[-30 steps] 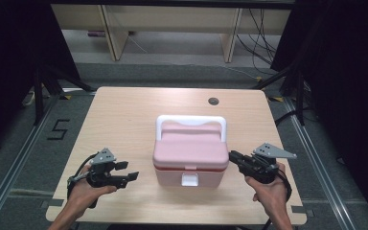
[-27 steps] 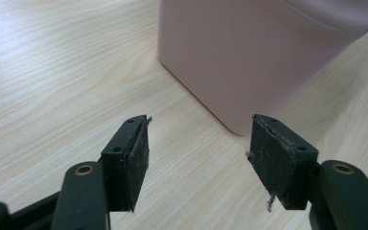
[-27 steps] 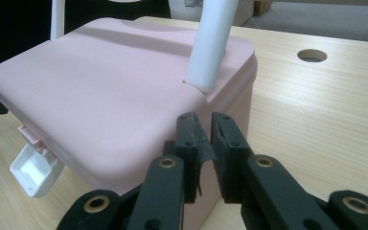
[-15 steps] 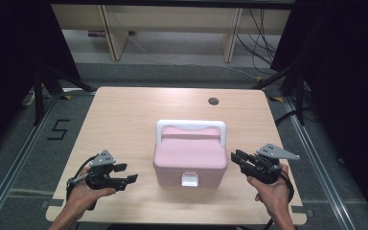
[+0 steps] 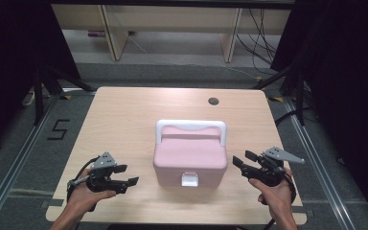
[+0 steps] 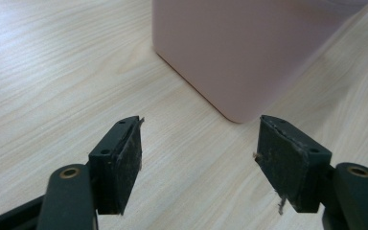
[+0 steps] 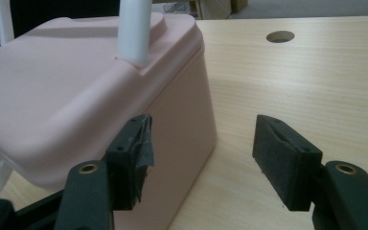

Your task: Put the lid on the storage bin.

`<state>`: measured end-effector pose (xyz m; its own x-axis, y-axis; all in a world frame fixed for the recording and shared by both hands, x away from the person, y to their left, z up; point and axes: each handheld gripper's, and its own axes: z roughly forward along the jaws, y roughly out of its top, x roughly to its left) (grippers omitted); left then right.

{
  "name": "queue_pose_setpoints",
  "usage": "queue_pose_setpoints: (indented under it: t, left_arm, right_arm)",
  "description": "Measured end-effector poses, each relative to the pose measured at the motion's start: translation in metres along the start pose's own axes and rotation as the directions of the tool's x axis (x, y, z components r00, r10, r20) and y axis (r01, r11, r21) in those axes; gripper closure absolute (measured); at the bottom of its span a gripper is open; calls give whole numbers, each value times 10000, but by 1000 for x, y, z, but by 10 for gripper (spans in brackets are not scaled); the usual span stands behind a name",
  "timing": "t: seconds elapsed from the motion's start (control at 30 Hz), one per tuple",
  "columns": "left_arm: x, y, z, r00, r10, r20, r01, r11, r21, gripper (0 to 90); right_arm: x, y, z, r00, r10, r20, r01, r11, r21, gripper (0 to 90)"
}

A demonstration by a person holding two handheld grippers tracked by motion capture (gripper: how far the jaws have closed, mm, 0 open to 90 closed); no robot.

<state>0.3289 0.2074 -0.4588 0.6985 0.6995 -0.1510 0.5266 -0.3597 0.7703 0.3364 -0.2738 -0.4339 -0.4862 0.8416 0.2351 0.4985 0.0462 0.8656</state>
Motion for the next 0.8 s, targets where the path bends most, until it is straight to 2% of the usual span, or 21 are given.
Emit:
queue_pose_setpoints:
  t: [0.03,0.07,0.1,0.17,0.2,0.27,0.3,0.33,0.37,0.4,0.43,0.47,0.5,0.53,0.6,0.63,0.67,0.73,0.77,0.8]
  left_arm:
    - [-2,-1,2,9995,-300,-12,300,9992,-254,318]
    - [-1,-1,2,9995,-302,-13,302,9993,-210,318]
    - [1,-2,1,10000,-60,0,60,10000,-19,318]
    - [1,-3,0,10000,-11,-39,11,10000,65,317]
    - [0,-4,2,9998,-208,7,208,9997,-105,317]
    - [-1,-5,3,9996,-273,0,273,9994,-200,316]
    - [-1,-5,4,9993,-359,49,360,9991,-237,316]
    - [0,-6,3,9998,-207,25,207,9998,-64,316]
    - [0,-7,4,9997,-244,5,244,9996,-125,316]
    - [1,-7,3,10000,-45,-32,45,9999,94,316]
    - [2,-8,4,10000,-58,7,58,10000,57,315]
    - [2,-8,4,10000,-63,20,63,9999,92,315]
    - [1,-9,5,9997,-246,27,246,9997,-44,315]
    - [0,-9,5,9997,-261,35,262,9996,-73,314]
    - [1,-10,5,9999,-133,73,133,9999,-37,313]
    - [0,-9,3,10000,-54,44,54,10000,61,312]
    - [0,-10,3,10000,-18,71,18,10000,-3,312]
    - [-3,-11,3,9996,-261,93,263,9994,-224,311]
    - [-2,-11,1,10000,-48,66,48,10000,-70,310]
    - [-5,-12,3,9993,-344,161,349,9988,-347,309]
  right_arm:
    - [-1,-1,0,10000,-70,50,70,10000,-29,375]
    - [-1,-2,0,9999,-46,155,46,10000,-28,365]
    - [-3,-2,-1,9995,-163,282,160,9998,103,355]
    - [-3,-5,0,9997,-27,227,29,10000,-95,330]
    - [-3,-6,0,9993,49,376,-48,10000,-39,329]
    - [-5,-9,-1,9997,-63,253,64,10000,-70,319]
    - [-4,-10,-1,9997,27,244,-27,10000,-5,309]
    - [-5,-12,-1,9993,-90,376,90,10000,-8,300]
    - [-4,-13,-1,9993,-80,360,80,10000,4,290]
    - [-4,-14,0,9994,-107,332,108,9999,-23,277]
    - [-1,-16,0,9993,227,281,-227,9997,12,265]
    - [-3,-17,0,9995,-77,308,80,9999,-101,260]
    - [-4,-17,-1,9990,-197,390,198,9998,-24,256]
    - [-3,-18,0,9998,-11,211,12,10000,-61,256]
    - [-3,-20,-1,9992,-204,345,206,9998,-45,249]
    - [-2,-21,0,9998,-51,201,53,9999,-91,247]
    - [0,-22,0,9996,128,263,-127,9999,-48,245]
    - [-1,-24,-1,9995,-143,275,144,9999,-39,244]
    - [1,-25,-2,9995,-82,318,82,10000,-22,243]
    - [1,-26,-2,9988,-266,419,268,9996,-49,243]
